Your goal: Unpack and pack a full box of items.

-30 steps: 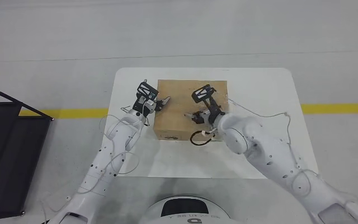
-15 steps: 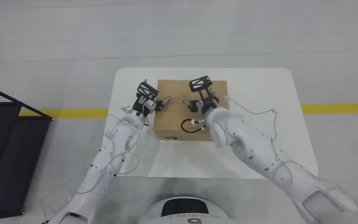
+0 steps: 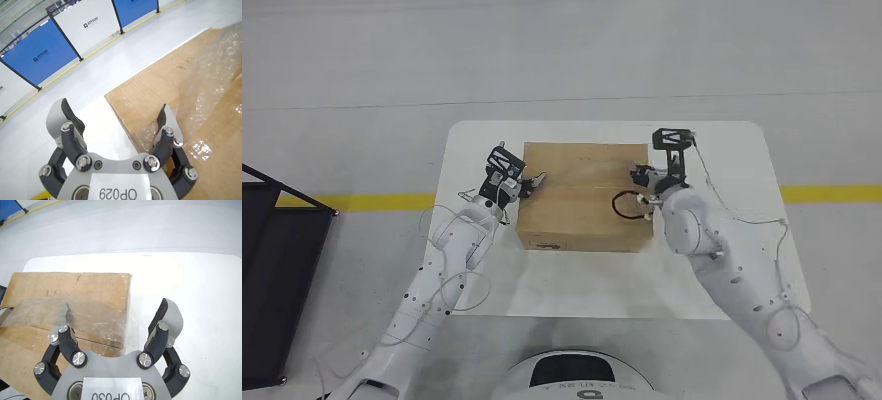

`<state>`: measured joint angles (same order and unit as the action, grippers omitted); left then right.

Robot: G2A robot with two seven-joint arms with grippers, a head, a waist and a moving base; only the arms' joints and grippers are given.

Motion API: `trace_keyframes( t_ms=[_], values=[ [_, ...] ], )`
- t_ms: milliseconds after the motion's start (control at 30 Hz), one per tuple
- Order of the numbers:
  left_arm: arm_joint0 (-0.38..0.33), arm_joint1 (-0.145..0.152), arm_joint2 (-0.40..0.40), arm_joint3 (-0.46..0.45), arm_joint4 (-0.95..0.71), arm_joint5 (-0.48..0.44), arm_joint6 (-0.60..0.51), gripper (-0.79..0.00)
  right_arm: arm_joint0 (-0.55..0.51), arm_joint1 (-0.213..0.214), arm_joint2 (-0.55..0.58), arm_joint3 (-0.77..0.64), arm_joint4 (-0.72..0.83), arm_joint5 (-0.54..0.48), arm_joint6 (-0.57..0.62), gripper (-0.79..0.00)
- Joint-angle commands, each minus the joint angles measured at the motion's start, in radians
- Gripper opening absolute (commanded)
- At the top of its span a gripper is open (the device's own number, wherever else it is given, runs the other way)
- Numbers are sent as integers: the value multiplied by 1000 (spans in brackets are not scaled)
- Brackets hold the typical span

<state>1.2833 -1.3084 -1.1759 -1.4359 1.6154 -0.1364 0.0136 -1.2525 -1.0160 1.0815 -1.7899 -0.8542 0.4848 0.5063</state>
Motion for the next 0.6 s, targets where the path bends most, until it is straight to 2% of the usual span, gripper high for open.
trace_keyframes(
  t_ms=[0,133,367,467,567],
  values=[
    [0,0,0,0,0,0,0,0,-41,6,53,-15,14,-1,-19,0],
    [0,0,0,0,0,0,0,0,-122,15,176,-39,77,-5,-64,0],
    [0,0,0,0,0,0,0,0,-228,21,438,-16,307,-36,-138,0],
    [0,0,0,0,0,0,0,0,-259,22,523,-4,452,-154,-106,0],
    [0,0,0,0,0,0,0,0,-248,22,553,38,580,-289,-7,0]
  ],
)
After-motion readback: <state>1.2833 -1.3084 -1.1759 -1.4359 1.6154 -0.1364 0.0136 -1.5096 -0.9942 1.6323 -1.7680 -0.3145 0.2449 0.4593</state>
